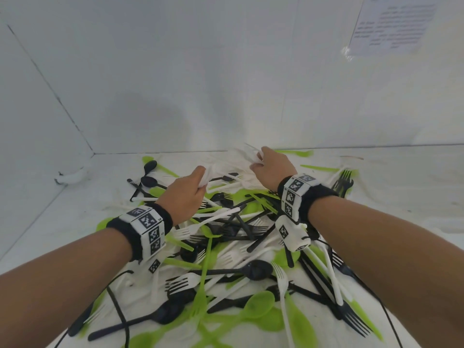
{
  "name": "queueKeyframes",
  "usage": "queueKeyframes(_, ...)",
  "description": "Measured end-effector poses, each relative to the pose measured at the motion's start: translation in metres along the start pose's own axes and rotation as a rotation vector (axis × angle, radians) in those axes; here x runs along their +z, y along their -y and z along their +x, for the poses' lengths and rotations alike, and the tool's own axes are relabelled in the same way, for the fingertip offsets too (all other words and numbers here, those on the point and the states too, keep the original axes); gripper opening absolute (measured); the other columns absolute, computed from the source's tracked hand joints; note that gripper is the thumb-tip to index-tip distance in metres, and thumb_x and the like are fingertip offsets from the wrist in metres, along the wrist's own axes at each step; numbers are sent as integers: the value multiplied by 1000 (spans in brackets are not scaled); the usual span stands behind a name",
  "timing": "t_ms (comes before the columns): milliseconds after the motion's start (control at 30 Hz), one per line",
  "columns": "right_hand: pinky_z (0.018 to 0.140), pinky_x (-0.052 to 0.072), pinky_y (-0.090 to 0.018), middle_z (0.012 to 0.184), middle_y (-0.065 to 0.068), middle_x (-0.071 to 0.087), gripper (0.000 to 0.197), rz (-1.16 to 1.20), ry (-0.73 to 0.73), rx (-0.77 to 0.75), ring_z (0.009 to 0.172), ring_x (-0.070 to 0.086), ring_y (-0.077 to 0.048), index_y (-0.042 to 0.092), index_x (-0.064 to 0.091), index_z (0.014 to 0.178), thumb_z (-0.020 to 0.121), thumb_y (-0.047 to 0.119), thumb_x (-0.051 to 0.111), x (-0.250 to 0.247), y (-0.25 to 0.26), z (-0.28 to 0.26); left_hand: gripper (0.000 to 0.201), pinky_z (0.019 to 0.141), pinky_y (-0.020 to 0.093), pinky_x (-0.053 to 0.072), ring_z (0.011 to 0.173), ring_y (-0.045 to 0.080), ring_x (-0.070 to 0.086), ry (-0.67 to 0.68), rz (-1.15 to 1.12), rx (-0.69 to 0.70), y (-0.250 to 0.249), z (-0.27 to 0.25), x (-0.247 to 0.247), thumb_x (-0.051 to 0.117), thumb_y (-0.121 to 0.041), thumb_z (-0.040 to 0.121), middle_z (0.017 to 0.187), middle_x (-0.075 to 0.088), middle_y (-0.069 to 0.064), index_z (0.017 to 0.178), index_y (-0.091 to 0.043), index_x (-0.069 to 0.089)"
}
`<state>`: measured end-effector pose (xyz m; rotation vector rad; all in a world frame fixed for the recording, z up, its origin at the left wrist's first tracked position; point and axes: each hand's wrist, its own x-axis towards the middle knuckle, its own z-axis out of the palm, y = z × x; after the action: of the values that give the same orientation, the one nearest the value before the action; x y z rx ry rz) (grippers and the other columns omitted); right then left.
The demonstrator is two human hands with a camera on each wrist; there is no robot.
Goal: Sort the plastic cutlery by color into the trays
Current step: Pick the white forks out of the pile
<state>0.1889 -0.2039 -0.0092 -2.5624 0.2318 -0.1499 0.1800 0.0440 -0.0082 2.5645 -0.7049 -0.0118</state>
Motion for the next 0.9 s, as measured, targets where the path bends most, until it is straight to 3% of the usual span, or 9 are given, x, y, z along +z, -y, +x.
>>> queueKeyframes(100, 67, 53, -39, 85, -3, 63, 16, 26, -89, -80, 75, 63, -27, 16, 42, 103, 101, 30, 48, -8, 16, -10, 12, 59, 44, 50, 63, 31, 61, -9, -52, -46, -7, -5, -7, 46, -24, 105, 74, 62, 9, 113, -24, 38)
queueKeyframes(200, 71, 57, -42, 85, -6, 70, 13, 122, 5, -54, 77, 68, -27, 15, 46, 101, 99, 28, 44, -8, 30, -20, 22, 54, 31, 47, 61, 23, 60, -2, -95, -116, -6, -11, -14, 50, -27, 103, 80, 64, 8, 122, -26, 38)
queueKeyframes(267, 72, 56, -40, 86, -6, 67, 13, 138, 102, -30, 78, 68, -26, 17, 49, 90, 95, 29, 46, -1, 36, -30, 12, 52, 25, 43, 62, 18, 59, 25, -68, -134, 0, -18, -18, 50, -31, 104, 80, 63, 3, 107, -20, 48)
queueKeyframes(333, 70, 51, -37, 88, -5, 64, 16, 87, 193, -52, 83, 66, -26, 18, 50, 85, 94, 31, 49, 11, 41, -40, 26, 62, 32, 44, 71, 23, 59, 74, -14, -125, 9, -28, -20, 51, -35, 103, 81, 63, 4, 93, -12, 56)
queueKeyframes(433, 72, 42, -34, 93, -3, 63, 16, -3, 305, -154, 88, 60, -26, 14, 56, 95, 96, 29, 50, 33, 47, -59, 27, 66, 34, 43, 70, 19, 55, 156, 76, -110, 25, -47, -19, 52, -34, 103, 77, 60, 0, 82, -17, 54)
queueKeyframes(533, 74, 48, -35, 95, -4, 68, 20, -130, 413, -256, 88, 63, -26, 11, 64, 101, 99, 28, 53, 52, 53, -73, 24, 66, 34, 42, 68, 15, 52, 180, 100, -99, 39, -64, -19, 54, -32, 101, 76, 58, -3, 78, -23, 52)
queueKeyframes(633, 81, 52, -36, 100, -4, 70, 23, -244, 379, -235, 91, 65, -26, 15, 67, 107, 99, 32, 55, 60, 56, -72, 19, 70, 32, 44, 75, 17, 58, 161, 68, -127, 51, -77, -23, 56, -33, 101, 83, 63, -2, 87, -22, 60)
queueKeyframes(733, 82, 52, -33, 106, -5, 70, 26, -291, 327, -151, 95, 66, -27, 15, 66, 112, 96, 33, 56, 55, 55, -60, 21, 75, 37, 49, 76, 18, 60, 131, 11, -147, 65, -81, -28, 58, -36, 100, 82, 64, -1, 85, -22, 60)
queueKeyframes(900, 68, 47, -31, 89, -8, 67, 25, -186, 193, 34, 79, 63, -24, 10, 63, 90, 96, 31, 50, 36, 53, -40, 17, 68, 39, 48, 71, 23, 55, 110, -20, -144, 76, -81, -37, 52, -25, 99, 80, 61, 5, 85, -15, 54)
